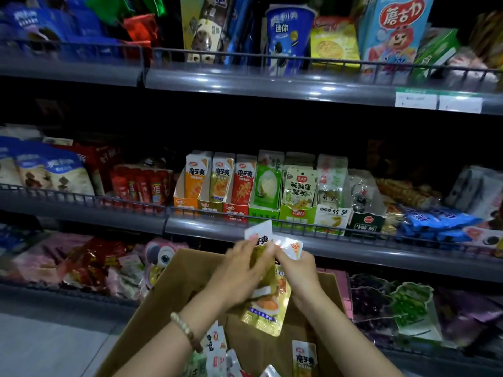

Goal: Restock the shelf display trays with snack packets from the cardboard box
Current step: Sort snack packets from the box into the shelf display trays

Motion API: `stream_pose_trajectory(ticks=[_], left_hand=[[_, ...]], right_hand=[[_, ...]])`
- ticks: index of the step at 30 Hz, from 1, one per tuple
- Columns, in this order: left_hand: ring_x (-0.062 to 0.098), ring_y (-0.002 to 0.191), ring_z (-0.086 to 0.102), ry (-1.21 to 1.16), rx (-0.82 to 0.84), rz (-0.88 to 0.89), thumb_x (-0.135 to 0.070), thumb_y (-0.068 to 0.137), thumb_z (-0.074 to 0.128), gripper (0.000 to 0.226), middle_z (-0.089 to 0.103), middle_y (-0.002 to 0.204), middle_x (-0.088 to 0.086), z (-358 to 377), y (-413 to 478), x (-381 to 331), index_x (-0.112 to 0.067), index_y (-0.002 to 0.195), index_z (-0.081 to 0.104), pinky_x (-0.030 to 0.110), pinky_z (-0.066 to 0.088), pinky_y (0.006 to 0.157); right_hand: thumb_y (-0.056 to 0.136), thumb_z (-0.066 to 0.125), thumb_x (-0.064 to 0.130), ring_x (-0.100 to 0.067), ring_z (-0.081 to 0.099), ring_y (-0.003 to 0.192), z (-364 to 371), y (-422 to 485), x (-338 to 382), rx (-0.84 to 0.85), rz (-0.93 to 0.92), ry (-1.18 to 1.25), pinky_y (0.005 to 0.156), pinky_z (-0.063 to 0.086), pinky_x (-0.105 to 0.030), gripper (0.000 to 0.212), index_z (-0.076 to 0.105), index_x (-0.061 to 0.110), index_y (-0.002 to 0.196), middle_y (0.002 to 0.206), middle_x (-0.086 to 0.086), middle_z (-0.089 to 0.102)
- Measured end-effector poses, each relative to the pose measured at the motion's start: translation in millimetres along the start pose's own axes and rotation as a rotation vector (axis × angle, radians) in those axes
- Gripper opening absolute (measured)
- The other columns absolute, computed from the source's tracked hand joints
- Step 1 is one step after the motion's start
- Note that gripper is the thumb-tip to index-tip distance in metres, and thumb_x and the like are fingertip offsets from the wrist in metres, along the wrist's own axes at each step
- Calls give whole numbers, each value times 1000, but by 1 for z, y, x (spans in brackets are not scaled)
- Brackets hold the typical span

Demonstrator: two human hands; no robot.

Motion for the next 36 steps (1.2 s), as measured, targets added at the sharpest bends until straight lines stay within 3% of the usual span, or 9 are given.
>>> stream_pose_trajectory(ticks=[2,4,6,12,17,21,26,32,36], left_hand=[[9,113,59,-418,177,-94,-72,79,40,76,53,133,-8,24,-5,3,-32,143,31,31,48,96],[10,91,69,-828,157,-196,-45,92,48,45,68,111,-2,23,-7,9,-25,132,46,27,55,79],[18,94,69,-1053,105,-247,-28,99,42,28,71,107,4,19,-12,21,-25,123,55,34,55,84],[18,97,69,-962,143,-199,-33,96,46,27,72,108,-2,26,-23,29,-32,122,55,37,53,85],[17,90,70,-927,224,-150,-16,94,52,32,72,107,4,26,-21,17,-32,122,54,28,56,71],[15,92,69,-915,164,-142,-25,96,48,28,71,109,3,21,-15,28,-29,123,54,29,56,76],[7,70,68,-648,120,-36,-39,86,58,31,72,86,-8,7,-7,30,-22,113,57,21,50,45],[14,65,66,-586,77,94,-36,81,62,30,70,79,-4,-34,12,37,-19,106,57,21,47,41],[16,69,67,-559,48,101,-38,81,59,32,71,83,-2,-57,33,46,-19,107,57,20,47,44]], right_hand=[[84,69,25,-28,69,77,6,1,4,-1,-41,-34,72,52,-35,16,70,11,78,79,-11,73],[86,66,27,-30,68,75,9,0,8,-4,-89,-55,68,51,-35,18,69,12,75,76,-12,72],[87,66,26,-24,69,68,6,-2,12,-16,-108,-23,64,51,-31,18,67,11,76,73,-9,72],[86,67,26,-30,66,83,-6,8,25,-192,-184,16,74,53,-40,13,57,17,85,92,-16,67],[89,63,12,-2,60,54,15,10,34,-57,-240,23,49,47,-18,22,43,15,97,81,-5,58],[87,64,8,-10,63,61,19,16,52,-38,-355,-20,49,48,-22,19,50,21,89,88,-7,60],[92,57,13,-16,63,77,40,30,72,13,-456,-129,65,49,-31,14,60,26,86,90,3,63],[94,53,20,-15,65,72,75,57,54,391,-22,-177,68,50,-29,15,68,22,98,86,-2,72],[97,46,28,-9,68,84,94,72,81,505,-252,-390,76,55,-24,25,59,31,118,96,2,72]])
Point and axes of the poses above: each hand's wrist, its own y-axis towards the middle knuckle, its own z-axis out of the palm, x = y × z, the point moved 9 cm from there along y, towards the middle knuckle
